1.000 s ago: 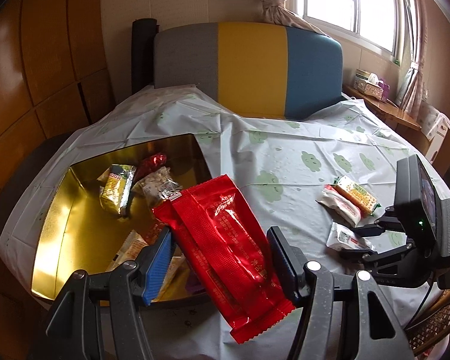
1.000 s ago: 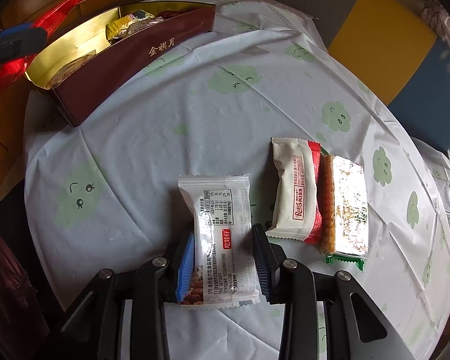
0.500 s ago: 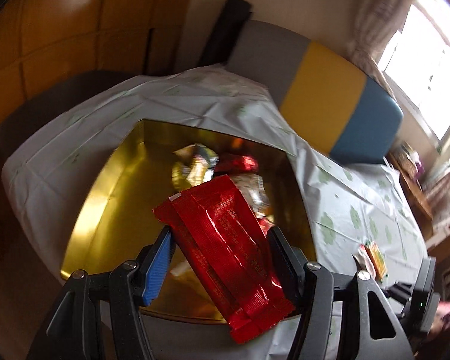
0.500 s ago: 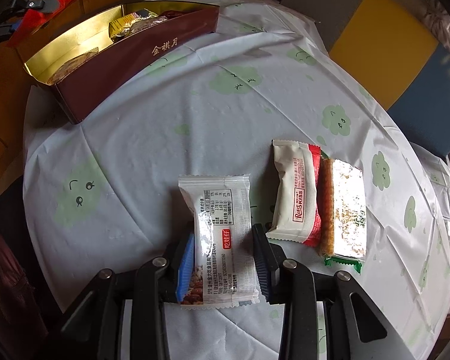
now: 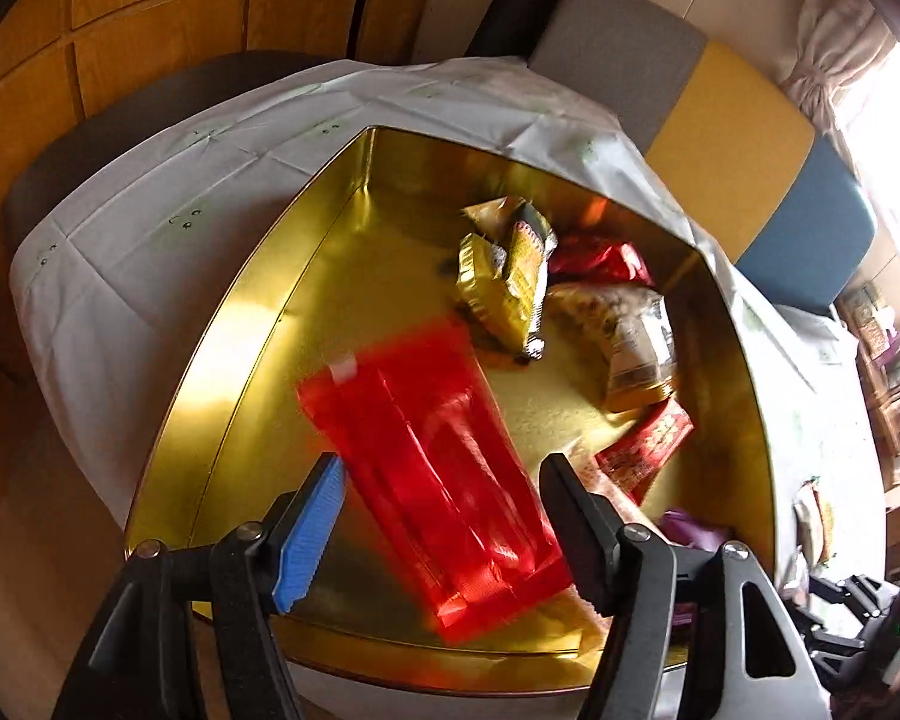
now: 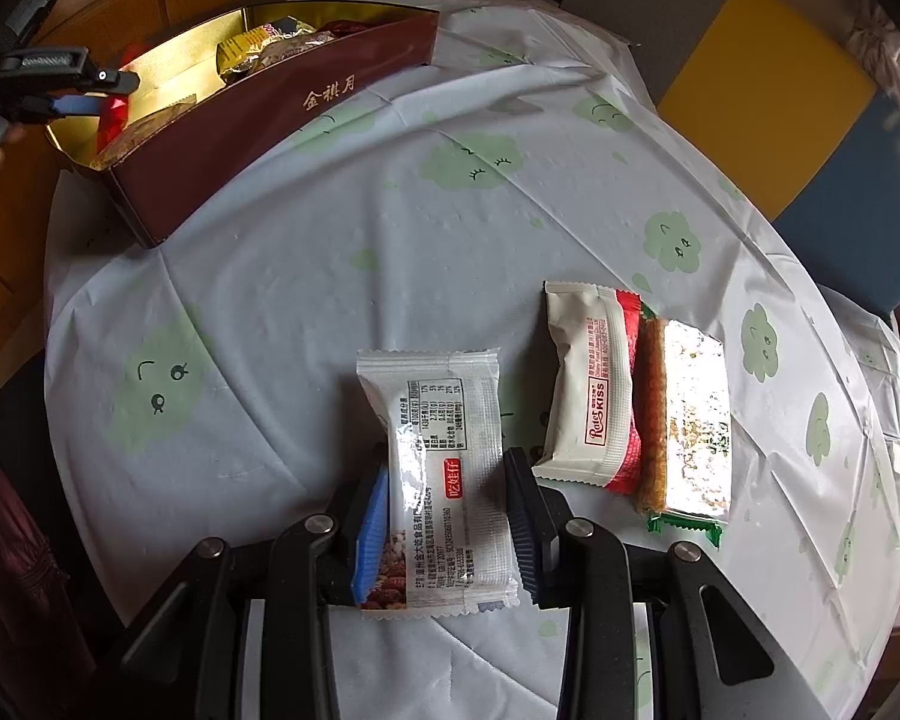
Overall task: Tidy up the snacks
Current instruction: 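Carry the red packet into the gold tin and open the left gripper, then carry the white label packet into the gold tin and open the right gripper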
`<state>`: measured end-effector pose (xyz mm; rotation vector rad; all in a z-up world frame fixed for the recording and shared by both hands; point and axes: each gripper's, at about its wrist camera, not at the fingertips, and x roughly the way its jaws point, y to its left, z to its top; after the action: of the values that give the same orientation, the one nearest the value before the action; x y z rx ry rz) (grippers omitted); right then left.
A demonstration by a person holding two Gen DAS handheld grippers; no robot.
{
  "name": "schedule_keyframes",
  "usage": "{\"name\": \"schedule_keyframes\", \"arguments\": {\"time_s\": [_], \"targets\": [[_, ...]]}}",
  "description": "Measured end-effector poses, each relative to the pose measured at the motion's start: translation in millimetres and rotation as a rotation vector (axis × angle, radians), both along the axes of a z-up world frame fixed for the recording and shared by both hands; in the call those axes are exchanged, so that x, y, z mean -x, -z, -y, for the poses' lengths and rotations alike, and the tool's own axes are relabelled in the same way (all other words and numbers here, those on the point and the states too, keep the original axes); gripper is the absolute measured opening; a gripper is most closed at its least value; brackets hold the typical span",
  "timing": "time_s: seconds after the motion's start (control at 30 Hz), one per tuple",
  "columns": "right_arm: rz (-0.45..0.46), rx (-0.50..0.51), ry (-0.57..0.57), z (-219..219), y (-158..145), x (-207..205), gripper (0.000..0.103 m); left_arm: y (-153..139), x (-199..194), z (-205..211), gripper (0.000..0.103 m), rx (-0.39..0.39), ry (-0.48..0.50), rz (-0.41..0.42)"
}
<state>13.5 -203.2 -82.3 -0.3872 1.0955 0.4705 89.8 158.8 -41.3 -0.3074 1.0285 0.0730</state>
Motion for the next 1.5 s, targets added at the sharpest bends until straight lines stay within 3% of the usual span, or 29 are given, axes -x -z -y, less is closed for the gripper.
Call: {"name": "schedule_keyframes", "arguments": {"time_s": [0.17, 0.43, 0.83, 1.17, 1.5], "targets": [[0.002, 0.001, -0.001, 1, 0, 0, 0.036, -4, 4, 0, 0.068, -0.038, -0.007, 0.013], [-0.002, -0.001, 0.01, 1, 0, -2, 0.036, -15, 18, 19, 0.068, -0.163, 0.027, 0.053], [-0.049, -0.04, 0.123, 6, -5, -10, 0.035, -37, 37, 52, 0.068, -0.216, 0.111, 0.142], [0.021, -0.256, 0.147, -19, -62, -13, 0.035, -41, 44, 49, 0.068, -0.213, 0.097, 0.161], [0.016, -0.434, 0.061, -104, -106, -48, 0.035, -41, 49, 35, 0.068, -0.203, 0.067, 0.17]]}}
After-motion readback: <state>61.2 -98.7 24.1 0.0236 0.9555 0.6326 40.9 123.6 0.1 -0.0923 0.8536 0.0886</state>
